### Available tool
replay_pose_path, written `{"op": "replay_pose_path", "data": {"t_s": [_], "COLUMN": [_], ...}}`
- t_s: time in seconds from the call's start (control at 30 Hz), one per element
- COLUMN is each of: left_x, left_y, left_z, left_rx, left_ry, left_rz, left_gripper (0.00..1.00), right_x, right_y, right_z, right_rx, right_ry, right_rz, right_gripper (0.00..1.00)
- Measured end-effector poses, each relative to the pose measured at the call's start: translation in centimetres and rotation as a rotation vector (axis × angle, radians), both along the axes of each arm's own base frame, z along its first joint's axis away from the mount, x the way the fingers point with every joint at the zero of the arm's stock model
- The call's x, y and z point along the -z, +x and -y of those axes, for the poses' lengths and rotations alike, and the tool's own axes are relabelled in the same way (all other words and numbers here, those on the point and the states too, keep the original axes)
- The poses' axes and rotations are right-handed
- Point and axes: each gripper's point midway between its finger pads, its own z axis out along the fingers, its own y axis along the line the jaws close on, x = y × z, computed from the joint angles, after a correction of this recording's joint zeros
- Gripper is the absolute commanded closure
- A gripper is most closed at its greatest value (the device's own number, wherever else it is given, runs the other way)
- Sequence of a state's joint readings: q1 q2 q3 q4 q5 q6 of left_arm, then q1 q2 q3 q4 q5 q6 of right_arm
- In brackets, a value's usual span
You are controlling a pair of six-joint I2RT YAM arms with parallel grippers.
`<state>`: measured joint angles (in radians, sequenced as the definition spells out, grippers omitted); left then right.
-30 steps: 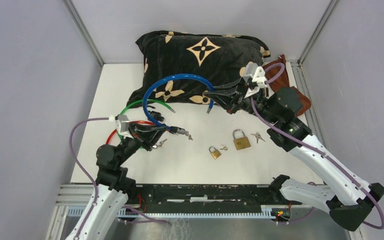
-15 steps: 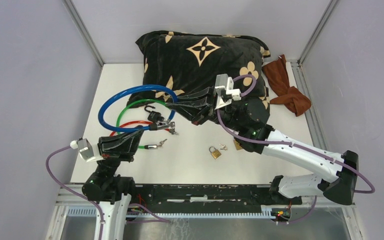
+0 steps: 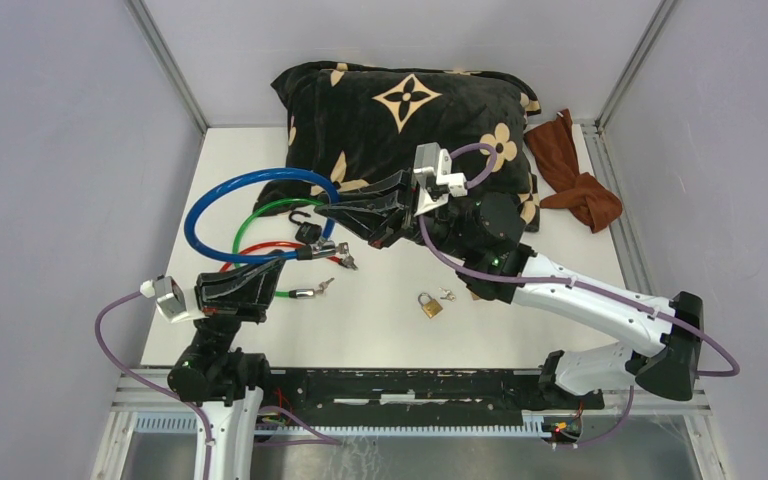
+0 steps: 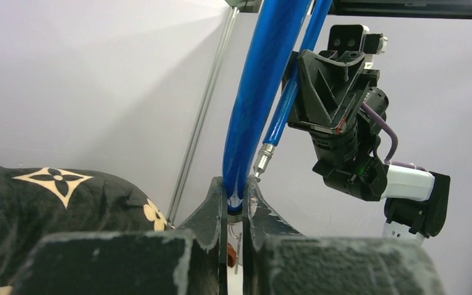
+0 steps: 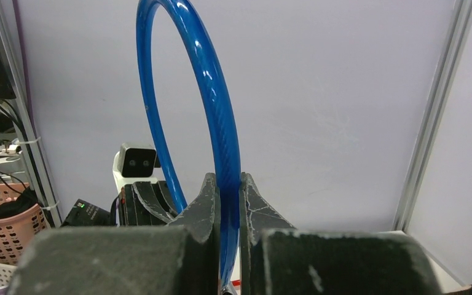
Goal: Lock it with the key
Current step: Lock the lock.
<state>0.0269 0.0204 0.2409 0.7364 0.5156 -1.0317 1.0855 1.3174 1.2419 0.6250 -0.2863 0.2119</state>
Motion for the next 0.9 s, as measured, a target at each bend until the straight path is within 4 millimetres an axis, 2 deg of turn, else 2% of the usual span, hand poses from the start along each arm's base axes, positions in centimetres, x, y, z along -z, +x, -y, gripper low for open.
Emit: {"op": "replay_pose_path", "data": {"t_s": [0.47,0.9], "left_x": [-0.1,-0.1], "left_y": [0.0,0.1], "left_z": [-0.1,-0.1], "left_rx": [-0.004,-0.006], "left_ry": [-0.007,-0.007], "left_rz": [0.0,0.0], "left_gripper": [0.98,0.98], "right_x": [1.3,1.5], "right_y": [0.5,0.7], "right_z": [-1.0,-1.0], "right_rx": [0.003,0.015], "right_ry": [-0.048,-0.054], "right_rz": [-0.018,-0.016], "right_gripper": [1.0,1.0]}}
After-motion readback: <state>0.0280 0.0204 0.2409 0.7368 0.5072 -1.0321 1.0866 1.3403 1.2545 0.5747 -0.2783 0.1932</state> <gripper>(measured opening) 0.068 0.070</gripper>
